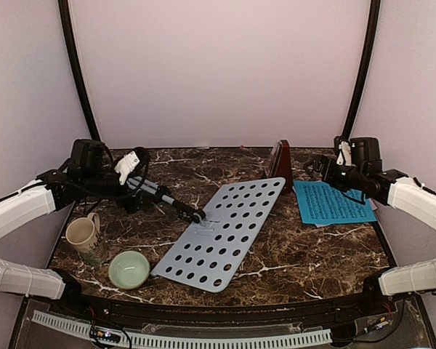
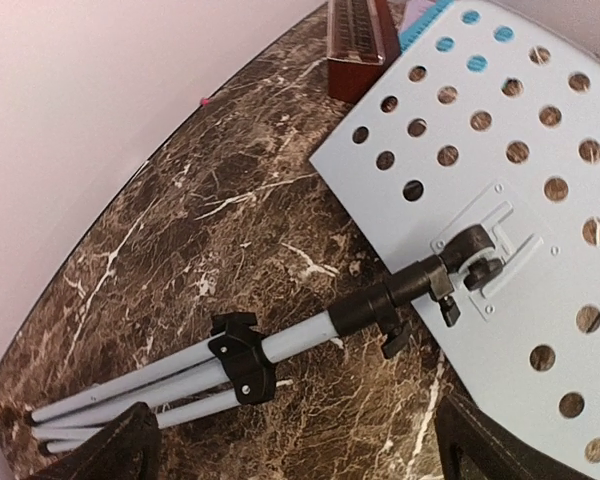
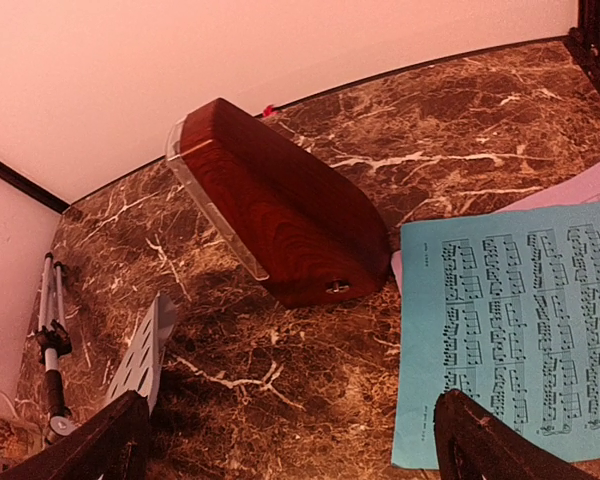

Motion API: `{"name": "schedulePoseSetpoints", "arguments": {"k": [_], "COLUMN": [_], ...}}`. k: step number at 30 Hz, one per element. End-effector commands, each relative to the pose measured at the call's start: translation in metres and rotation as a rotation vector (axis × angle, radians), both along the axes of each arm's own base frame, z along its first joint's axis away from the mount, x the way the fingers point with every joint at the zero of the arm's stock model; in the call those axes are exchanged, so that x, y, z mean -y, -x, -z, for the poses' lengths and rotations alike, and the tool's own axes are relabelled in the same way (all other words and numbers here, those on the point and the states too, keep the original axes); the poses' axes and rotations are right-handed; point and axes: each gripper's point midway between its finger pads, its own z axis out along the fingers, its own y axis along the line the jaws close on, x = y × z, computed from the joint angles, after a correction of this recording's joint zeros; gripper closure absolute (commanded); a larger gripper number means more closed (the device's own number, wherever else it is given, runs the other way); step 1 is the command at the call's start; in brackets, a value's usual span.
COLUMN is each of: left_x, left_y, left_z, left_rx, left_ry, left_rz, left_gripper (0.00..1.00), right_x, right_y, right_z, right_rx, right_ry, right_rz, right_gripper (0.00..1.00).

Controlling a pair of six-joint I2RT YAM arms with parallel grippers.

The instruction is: Set up the instrument practice props

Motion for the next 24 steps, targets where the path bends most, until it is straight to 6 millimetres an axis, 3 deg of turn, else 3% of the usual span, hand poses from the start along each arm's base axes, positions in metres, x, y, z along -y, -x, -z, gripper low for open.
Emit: {"name": "schedulePoseSetpoints", "arguments": {"k": [1,10,15,24], "left_x": [0.011,0.029,0.027,0.032], "left_y": [0.009,0.005,-0.008,-0.033], "left_z": [0.009,0.048,0.076,0.089], "left_rx": [0.091,0.066,0.009,0.095], "left_ry": [-0.159,-0.389,-0.591,-0.718], "left_rz": [0.219,0.393,0.451,0.514], "left_gripper": [0.03,0.16,0.32,0.36], "right_x": [-0.01,-0.02,-0.017,-0.017], "right_y": [-0.002,0.004,0.005,0.009], "right_z": [-0.024,-0.023,-0.024,-0.026], "right_rx": [0.092,0.084,0.084,0.093], "right_ry": [-0.029,-0.072,-0.087,-0.115], "right_rz": [-0.072,-0.154,-0.174,-0.203], "right_gripper": [0.0,0.0,0.0,0.0]}}
